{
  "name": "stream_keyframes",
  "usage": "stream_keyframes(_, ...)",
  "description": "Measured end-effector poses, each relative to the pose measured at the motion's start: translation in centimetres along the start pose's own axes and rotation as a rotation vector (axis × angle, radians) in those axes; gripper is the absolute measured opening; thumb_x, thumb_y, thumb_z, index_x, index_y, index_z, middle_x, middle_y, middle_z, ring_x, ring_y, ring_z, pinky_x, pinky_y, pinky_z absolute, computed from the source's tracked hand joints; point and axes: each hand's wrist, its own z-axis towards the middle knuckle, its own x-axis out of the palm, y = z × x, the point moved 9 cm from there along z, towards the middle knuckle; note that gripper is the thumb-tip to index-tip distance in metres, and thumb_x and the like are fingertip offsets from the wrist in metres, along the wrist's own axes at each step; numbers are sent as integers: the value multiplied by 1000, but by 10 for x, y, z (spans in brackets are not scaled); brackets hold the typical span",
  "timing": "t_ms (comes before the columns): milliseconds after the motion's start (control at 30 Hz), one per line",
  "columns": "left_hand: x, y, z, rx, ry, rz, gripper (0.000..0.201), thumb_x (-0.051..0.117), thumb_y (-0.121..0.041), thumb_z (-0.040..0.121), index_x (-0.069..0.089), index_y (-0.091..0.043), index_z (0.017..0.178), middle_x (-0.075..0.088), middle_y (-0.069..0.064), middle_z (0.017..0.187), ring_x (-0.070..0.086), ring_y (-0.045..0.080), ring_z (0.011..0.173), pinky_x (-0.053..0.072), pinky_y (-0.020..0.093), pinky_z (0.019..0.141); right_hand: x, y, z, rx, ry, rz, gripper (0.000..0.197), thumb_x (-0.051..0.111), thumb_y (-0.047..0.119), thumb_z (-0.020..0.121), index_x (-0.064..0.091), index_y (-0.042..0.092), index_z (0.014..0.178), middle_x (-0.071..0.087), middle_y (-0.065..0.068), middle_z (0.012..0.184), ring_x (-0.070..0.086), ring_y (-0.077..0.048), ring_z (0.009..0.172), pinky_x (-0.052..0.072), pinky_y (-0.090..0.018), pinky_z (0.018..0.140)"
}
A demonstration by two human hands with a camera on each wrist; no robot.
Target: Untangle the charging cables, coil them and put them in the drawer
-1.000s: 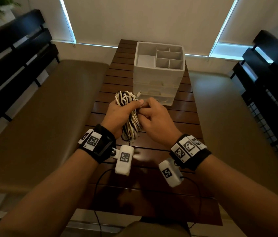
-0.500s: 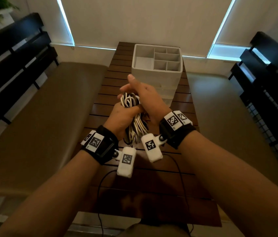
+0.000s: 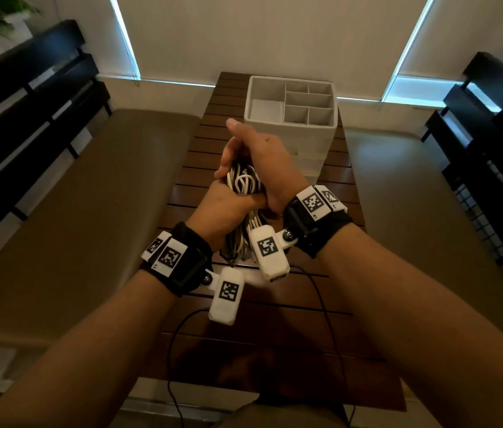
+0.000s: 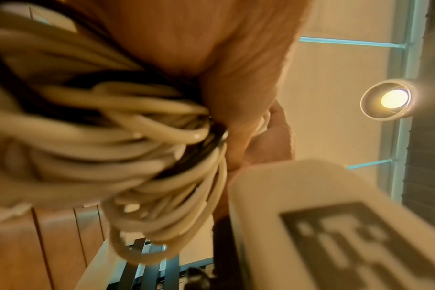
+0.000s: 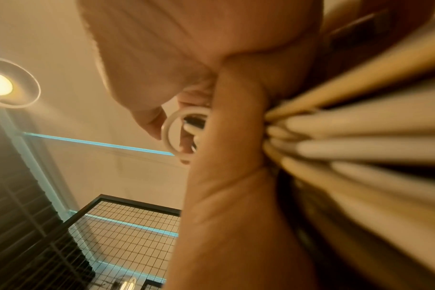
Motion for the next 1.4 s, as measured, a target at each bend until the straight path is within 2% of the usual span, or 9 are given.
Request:
stream_keyframes(367, -2, -5, 6, 97, -7, 192, 47, 79, 16, 77, 63, -2, 117, 74, 7, 109, 74, 16, 102, 60, 31, 84, 3, 10, -2, -151, -45, -105, 59, 62, 33, 103, 61, -10, 63, 58, -25, 58, 63, -39, 63, 62, -47, 83)
stream_keyframes(533, -1, 18, 11, 65, -95, 230, 36, 63, 22, 87, 52, -11, 84, 64, -9, 75, 63, -5, 65, 50, 16, 62, -2, -2, 0, -176, -188, -241, 51, 66, 26, 100, 53, 3, 56, 45, -15, 45, 57, -30, 43, 57, -59, 64)
stream_keyframes(667, 2, 23, 12, 84, -119, 384, 47, 66, 6, 94, 47, -36, 87, 55, -13, 88, 54, -2, 80, 51, 19, 76, -13, -4, 7, -225, -262, -386, 55, 60, 24, 99, 48, 13, 46, 43, -5, 39, 58, -22, 37, 54, -62, 52)
stream_keyframes(800, 6, 20, 19, 78, -76, 296, 14, 74, -11, 81, 61, -17, 83, 67, 2, 76, 67, 19, 75, 56, 40, 70, -21, 1, 1, -275, -304, -444, 59, 60, 40, 102, 60, -4, 63, 62, -16, 52, 66, -33, 53, 59, -53, 66)
stream_keyframes(933, -21, 8, 23, 86, -169, 74, 22, 73, 2, 89, 68, 7, 111, 76, 15, 95, 75, 22, 86, 61, 35, 75, -31, -10, -8, -157, -127, -394, 41, 67, 44, 98, 61, 10, 121, 70, -8, 109, 69, -16, 100, 58, -32, 85)
stream_keyframes(1067, -24, -5, 22, 87, -146, -82, 13, 75, 3, 88, 68, -1, 98, 71, 13, 85, 73, 27, 81, 62, 40, 77, -16, -61, -35, -7, 238, -273, 85, 75, 18, 95, 21, 14, 161, 53, 1, 148, 56, -9, 135, 52, -25, 104)
stream_keyframes(1133, -19, -10, 20, 116, -129, -116, 16, 78, 1, 88, 67, -8, 94, 68, 9, 84, 71, 25, 84, 63, 41, 81, -6, -77, -37, 52, 331, -143, 95, 73, 8, 95, 11, 22, 165, 52, 2, 151, 53, -11, 139, 50, -29, 110)
stream_keyframes(1333, -11, -5, 21, 54, -52, -236, 17, 78, -2, 90, 65, -11, 98, 65, 8, 84, 69, 22, 73, 60, 37, 68, 2, -101, -42, 338, 451, -9, 55, 80, 11, 85, 58, 9, 136, 69, -18, 129, 64, -39, 124, 48, -61, 109)
stream_keyframes(1400, -13, 1, 22, 17, -52, -264, 16, 78, -5, 90, 66, -11, 99, 63, 7, 80, 67, 21, 71, 58, 35, 67, 5, -98, -44, 334, 441, -40, 42, 78, 2, 85, 63, 3, 125, 71, -20, 116, 68, -43, 109, 57, -57, 96)
